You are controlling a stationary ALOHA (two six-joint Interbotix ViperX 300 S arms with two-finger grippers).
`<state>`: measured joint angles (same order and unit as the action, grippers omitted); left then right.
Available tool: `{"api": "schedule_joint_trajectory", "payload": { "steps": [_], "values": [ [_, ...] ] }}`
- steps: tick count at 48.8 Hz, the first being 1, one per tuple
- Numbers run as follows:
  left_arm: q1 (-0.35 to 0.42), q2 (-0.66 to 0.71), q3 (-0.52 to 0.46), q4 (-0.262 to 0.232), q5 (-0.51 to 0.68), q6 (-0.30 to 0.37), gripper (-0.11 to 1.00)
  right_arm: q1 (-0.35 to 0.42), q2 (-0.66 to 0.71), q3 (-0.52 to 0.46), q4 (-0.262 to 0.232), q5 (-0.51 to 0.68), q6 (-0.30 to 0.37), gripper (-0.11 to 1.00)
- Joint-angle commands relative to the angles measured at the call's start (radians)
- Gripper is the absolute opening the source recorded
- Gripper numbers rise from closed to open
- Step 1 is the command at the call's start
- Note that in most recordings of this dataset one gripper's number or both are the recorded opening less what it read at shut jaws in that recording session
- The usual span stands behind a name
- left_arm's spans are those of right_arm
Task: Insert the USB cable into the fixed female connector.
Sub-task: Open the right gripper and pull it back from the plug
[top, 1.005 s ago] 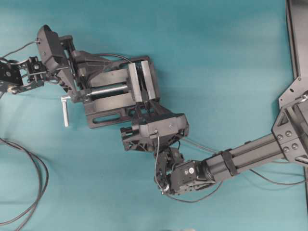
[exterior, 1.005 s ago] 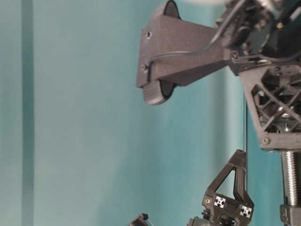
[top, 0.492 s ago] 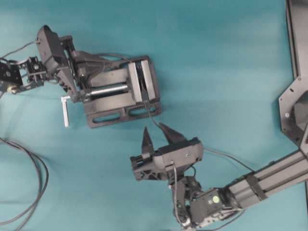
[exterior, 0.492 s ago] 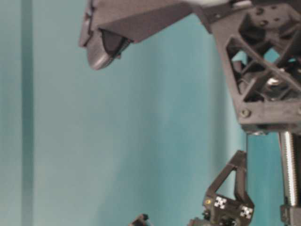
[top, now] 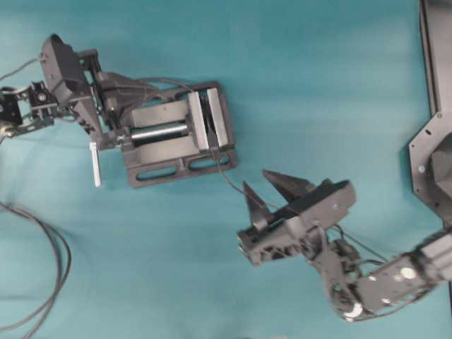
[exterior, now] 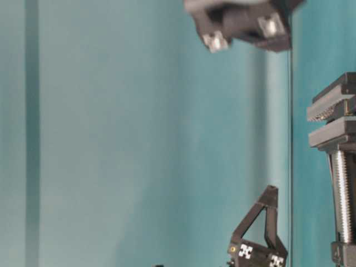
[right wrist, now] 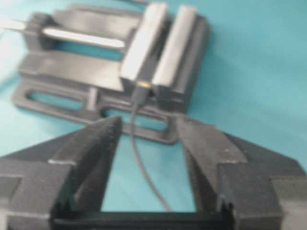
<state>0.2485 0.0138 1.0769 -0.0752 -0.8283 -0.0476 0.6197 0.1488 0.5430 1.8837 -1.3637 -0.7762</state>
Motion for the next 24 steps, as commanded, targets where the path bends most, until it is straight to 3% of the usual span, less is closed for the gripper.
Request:
{"api": "schedule_joint_trajectory", "payload": {
  "steps": [1, 4, 24],
  "values": [
    [0.002, -0.044, 0.009, 0.003, -0.005, 0.009, 0.02, 0.0, -0.063, 0.037, -0.035, 0.031, 0.002, 0.57],
    [0.0, -0.061, 0.02, 0.003, -0.005, 0.009, 0.02, 0.002, -0.077, 0.069, -0.057, 0.058, 0.002, 0.57],
    [-0.06, -0.198, 0.114, 0.003, -0.011, 0.011, 0.02, 0.012, -0.199, 0.27, -0.318, 0.244, -0.002, 0.6]
  ]
}}
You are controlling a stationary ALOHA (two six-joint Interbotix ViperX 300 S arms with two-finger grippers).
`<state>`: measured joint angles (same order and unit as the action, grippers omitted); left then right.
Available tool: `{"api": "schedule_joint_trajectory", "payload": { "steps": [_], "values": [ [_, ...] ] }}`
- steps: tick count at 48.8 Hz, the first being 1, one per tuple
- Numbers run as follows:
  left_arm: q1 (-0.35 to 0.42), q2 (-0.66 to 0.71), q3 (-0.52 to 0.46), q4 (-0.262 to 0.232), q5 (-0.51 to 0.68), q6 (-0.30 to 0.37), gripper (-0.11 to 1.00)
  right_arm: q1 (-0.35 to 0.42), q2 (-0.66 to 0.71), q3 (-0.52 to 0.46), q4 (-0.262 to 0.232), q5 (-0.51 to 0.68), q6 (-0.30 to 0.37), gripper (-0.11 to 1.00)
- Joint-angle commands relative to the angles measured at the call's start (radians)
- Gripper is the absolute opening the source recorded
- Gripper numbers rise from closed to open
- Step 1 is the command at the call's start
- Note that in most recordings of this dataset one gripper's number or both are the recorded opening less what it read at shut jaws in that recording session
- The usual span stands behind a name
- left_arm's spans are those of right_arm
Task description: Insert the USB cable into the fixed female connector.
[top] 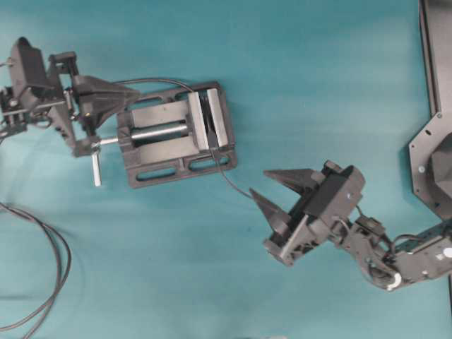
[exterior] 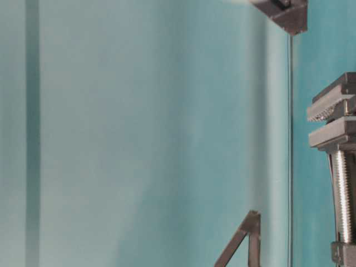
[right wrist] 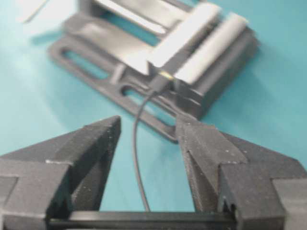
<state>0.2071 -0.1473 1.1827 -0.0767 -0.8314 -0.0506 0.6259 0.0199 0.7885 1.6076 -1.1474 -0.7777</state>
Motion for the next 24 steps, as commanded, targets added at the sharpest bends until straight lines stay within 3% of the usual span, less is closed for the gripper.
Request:
{"api": "schedule_joint_trajectory", "payload": {
  "steps": [1, 14, 24],
  "values": [
    [-0.025, -0.041, 0.012, 0.005, -0.008, 0.014, 0.02, 0.006, -0.086, 0.035, -0.051, 0.04, 0.0, 0.6],
    [-0.091, -0.11, 0.051, 0.005, -0.008, 0.012, 0.02, 0.006, -0.336, 0.199, -0.152, 0.279, -0.005, 0.62],
    [-0.123, -0.164, 0.075, 0.005, -0.008, 0.011, 0.02, 0.006, -0.512, 0.321, -0.247, 0.394, -0.008, 0.62]
  ]
}}
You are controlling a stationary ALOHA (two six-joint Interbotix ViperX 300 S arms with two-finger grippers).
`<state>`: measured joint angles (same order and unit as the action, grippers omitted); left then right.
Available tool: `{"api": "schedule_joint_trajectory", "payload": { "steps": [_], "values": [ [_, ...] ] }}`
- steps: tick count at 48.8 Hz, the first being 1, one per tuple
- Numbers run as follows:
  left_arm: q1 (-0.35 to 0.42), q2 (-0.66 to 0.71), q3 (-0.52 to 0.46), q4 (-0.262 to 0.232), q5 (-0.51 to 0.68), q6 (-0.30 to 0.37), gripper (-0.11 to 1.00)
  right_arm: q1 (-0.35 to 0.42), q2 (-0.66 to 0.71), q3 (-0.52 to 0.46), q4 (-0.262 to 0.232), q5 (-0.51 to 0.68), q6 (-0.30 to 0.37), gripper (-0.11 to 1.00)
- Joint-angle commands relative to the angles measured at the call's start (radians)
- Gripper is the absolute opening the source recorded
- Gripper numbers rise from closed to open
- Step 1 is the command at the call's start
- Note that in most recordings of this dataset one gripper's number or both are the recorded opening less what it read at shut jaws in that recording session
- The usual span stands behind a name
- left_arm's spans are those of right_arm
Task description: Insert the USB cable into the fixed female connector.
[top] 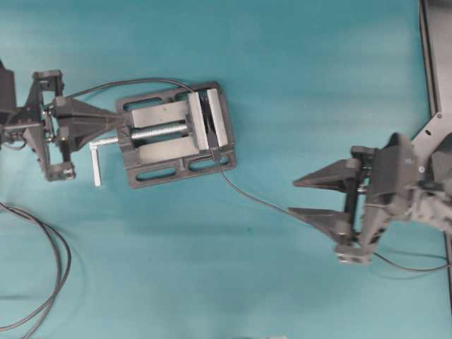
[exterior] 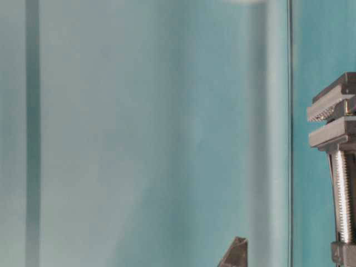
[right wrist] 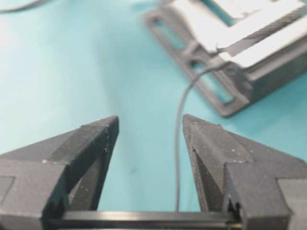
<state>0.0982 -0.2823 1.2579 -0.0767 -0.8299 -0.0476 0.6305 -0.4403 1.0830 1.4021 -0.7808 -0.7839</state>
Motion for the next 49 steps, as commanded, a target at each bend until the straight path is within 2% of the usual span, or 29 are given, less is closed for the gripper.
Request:
{"api": "schedule_joint_trajectory", "payload": {
  "steps": [1, 9, 13, 26, 38, 45, 49],
  "values": [
    [-0.015, -0.035, 0.003, 0.005, -0.008, 0.008, 0.02, 0.002, -0.063, 0.037, -0.054, 0.035, -0.002, 0.62],
    [-0.028, -0.075, 0.015, 0.005, 0.002, -0.008, 0.02, -0.003, -0.117, 0.117, -0.161, 0.038, -0.015, 0.62],
    [-0.029, -0.097, 0.028, 0.005, 0.006, -0.008, 0.02, -0.005, -0.138, 0.149, -0.19, 0.021, -0.012, 0.62],
    [-0.029, -0.144, 0.064, 0.005, 0.052, -0.006, 0.02, -0.006, -0.238, 0.209, -0.19, 0.034, 0.003, 0.61],
    [-0.029, -0.199, 0.092, 0.005, 0.19, -0.005, 0.02, -0.006, -0.272, 0.244, -0.216, 0.115, -0.044, 0.57],
    [-0.029, -0.249, 0.101, 0.005, 0.31, -0.006, 0.02, -0.021, -0.272, 0.264, -0.221, 0.057, -0.089, 0.57],
    [-0.029, -0.296, 0.095, 0.006, 0.353, -0.005, 0.02, -0.032, -0.272, 0.275, -0.221, 0.017, -0.087, 0.58]
  ]
}}
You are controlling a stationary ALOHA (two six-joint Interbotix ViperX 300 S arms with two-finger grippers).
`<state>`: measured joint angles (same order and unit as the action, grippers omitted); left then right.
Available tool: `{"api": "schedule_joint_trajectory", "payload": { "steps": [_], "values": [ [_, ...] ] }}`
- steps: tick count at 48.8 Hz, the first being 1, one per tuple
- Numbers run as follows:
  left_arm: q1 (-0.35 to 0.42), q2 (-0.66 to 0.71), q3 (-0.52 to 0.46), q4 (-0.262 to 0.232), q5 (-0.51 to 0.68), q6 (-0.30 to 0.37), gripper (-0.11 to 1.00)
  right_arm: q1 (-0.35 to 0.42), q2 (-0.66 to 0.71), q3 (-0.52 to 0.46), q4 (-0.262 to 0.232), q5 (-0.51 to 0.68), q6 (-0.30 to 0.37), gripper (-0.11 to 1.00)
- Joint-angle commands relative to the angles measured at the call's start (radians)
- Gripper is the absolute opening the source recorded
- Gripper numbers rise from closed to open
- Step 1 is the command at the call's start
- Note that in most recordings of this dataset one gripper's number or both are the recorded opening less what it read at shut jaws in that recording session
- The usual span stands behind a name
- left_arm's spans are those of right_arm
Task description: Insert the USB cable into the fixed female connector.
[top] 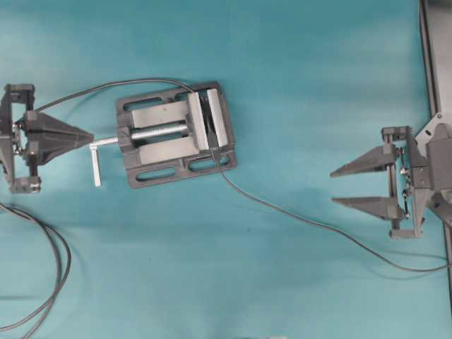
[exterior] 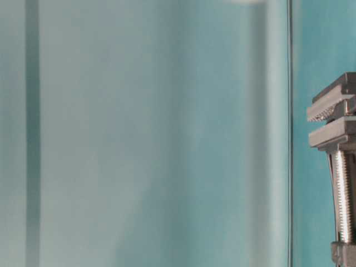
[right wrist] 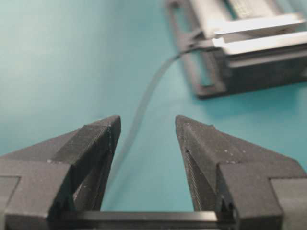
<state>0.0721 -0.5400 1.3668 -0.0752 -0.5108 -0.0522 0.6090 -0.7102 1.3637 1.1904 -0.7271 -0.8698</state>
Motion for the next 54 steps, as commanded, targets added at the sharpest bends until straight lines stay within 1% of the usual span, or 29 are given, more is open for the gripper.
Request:
{"api": "schedule_joint_trajectory", "payload": {
  "steps": [1, 4, 7, 11, 13, 15, 18, 22, 25, 26, 28, 30, 32, 36, 39, 43, 48, 51, 54],
  "values": [
    [-0.003, -0.051, -0.014, 0.005, 0.043, 0.002, 0.02, -0.009, 0.0, -0.011, -0.009, -0.041, 0.002, 0.57],
    [-0.003, -0.1, -0.012, 0.003, 0.052, 0.006, 0.02, -0.018, 0.0, -0.032, -0.011, -0.066, 0.006, 0.57],
    [-0.003, -0.147, -0.006, 0.005, 0.052, 0.008, 0.02, -0.06, 0.0, -0.049, -0.017, -0.124, 0.002, 0.57],
    [-0.003, -0.212, 0.009, 0.005, 0.055, 0.008, 0.02, -0.161, 0.0, -0.052, -0.057, -0.209, -0.009, 0.57],
    [-0.003, -0.247, 0.021, 0.003, 0.057, 0.008, 0.02, -0.218, 0.002, -0.052, -0.086, -0.216, -0.012, 0.57],
    [-0.003, -0.279, 0.037, 0.005, 0.057, 0.009, 0.02, -0.282, 0.005, -0.052, -0.118, -0.199, -0.011, 0.57],
    [-0.003, -0.331, 0.055, 0.006, 0.051, 0.011, 0.02, -0.373, 0.008, -0.058, -0.175, -0.126, -0.009, 0.56],
    [-0.003, -0.385, 0.071, 0.008, 0.052, 0.014, 0.02, -0.482, 0.012, -0.077, -0.258, 0.046, -0.011, 0.51],
    [-0.003, -0.411, 0.072, 0.008, 0.057, 0.014, 0.02, -0.551, 0.012, -0.092, -0.319, 0.186, -0.008, 0.45],
    [-0.003, -0.417, 0.074, 0.008, 0.06, 0.0, 0.02, -0.572, 0.012, -0.097, -0.339, 0.227, -0.006, 0.42],
    [0.002, -0.422, 0.074, 0.006, 0.067, -0.005, 0.01, -0.603, 0.012, -0.107, -0.368, 0.298, -0.003, 0.36],
    [0.005, -0.422, 0.072, 0.006, 0.078, 0.002, 0.01, -0.623, 0.012, -0.114, -0.39, 0.341, -0.002, 0.3],
    [0.005, -0.419, 0.067, 0.008, 0.087, 0.008, 0.01, -0.635, 0.012, -0.117, -0.396, 0.348, 0.002, 0.25],
    [0.005, -0.408, 0.064, 0.012, 0.11, 0.017, 0.02, -0.638, 0.012, -0.114, -0.4, 0.322, 0.009, 0.16],
    [0.006, -0.4, 0.064, 0.023, 0.114, 0.017, 0.02, -0.638, 0.012, -0.112, -0.405, 0.282, 0.012, 0.12],
    [0.005, -0.393, 0.063, 0.035, 0.104, 0.017, 0.02, -0.638, 0.012, -0.1, -0.42, 0.245, 0.017, 0.11],
    [0.006, -0.393, 0.063, 0.037, 0.091, 0.017, 0.02, -0.63, 0.012, -0.101, -0.449, 0.259, 0.035, 0.11],
    [0.006, -0.393, 0.066, 0.037, 0.084, 0.017, 0.02, -0.612, 0.012, -0.1, -0.468, 0.276, 0.063, 0.1],
    [0.006, -0.393, 0.067, 0.038, 0.08, 0.017, 0.02, -0.584, 0.012, -0.097, -0.479, 0.287, 0.106, 0.1]
  ]
}}
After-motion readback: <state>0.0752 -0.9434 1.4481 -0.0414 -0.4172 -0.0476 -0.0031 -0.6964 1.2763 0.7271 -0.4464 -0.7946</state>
